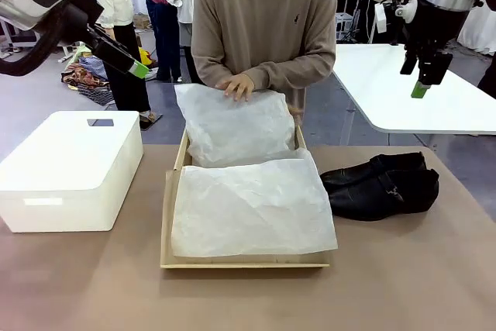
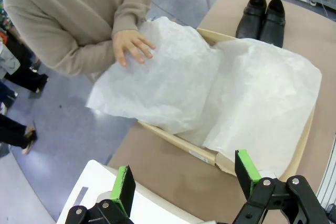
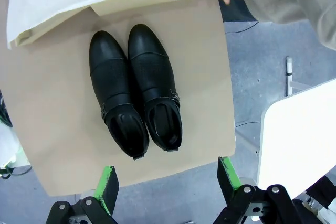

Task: Pack the shoes into the box.
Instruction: Place one shoe of the Shoes into the Shoes Box.

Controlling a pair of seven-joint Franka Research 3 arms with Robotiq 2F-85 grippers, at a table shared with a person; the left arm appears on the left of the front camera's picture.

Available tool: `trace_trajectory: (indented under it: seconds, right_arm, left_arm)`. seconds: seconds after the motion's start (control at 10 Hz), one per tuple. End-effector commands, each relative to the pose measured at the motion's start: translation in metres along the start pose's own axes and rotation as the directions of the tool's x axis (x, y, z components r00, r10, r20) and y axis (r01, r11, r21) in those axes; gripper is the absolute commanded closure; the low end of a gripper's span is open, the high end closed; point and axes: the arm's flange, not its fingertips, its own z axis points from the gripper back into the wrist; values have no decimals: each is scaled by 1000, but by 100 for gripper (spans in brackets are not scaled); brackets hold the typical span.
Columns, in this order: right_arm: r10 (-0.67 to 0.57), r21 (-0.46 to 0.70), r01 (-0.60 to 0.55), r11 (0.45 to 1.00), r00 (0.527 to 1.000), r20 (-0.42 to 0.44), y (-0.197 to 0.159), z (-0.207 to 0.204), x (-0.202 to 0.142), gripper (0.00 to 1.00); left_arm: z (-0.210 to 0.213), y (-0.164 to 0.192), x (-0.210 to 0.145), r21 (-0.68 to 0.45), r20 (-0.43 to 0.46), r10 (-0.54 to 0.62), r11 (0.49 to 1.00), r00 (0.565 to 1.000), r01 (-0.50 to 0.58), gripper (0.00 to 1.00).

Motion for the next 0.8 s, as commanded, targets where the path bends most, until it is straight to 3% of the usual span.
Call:
trace_trajectory:
  seconds: [0.0, 0.3, 0.7]
  right_arm:
    - [-20, -19, 20, 1000, 999, 29, -14, -8, -7, 0]
    - [-58, -60, 60, 996, 997, 43, -34, -35, -22, 0]
    - [-19, -80, 21, 997, 999, 26, -61, -85, -37, 0]
  left_arm:
    - [1, 0, -2, -11, 11, 4, 1000, 1000, -4, 0]
    - [1, 0, -2, -11, 11, 4, 1000, 1000, -4, 0]
    - [1, 0, -2, -11, 11, 4, 1000, 1000, -4, 0]
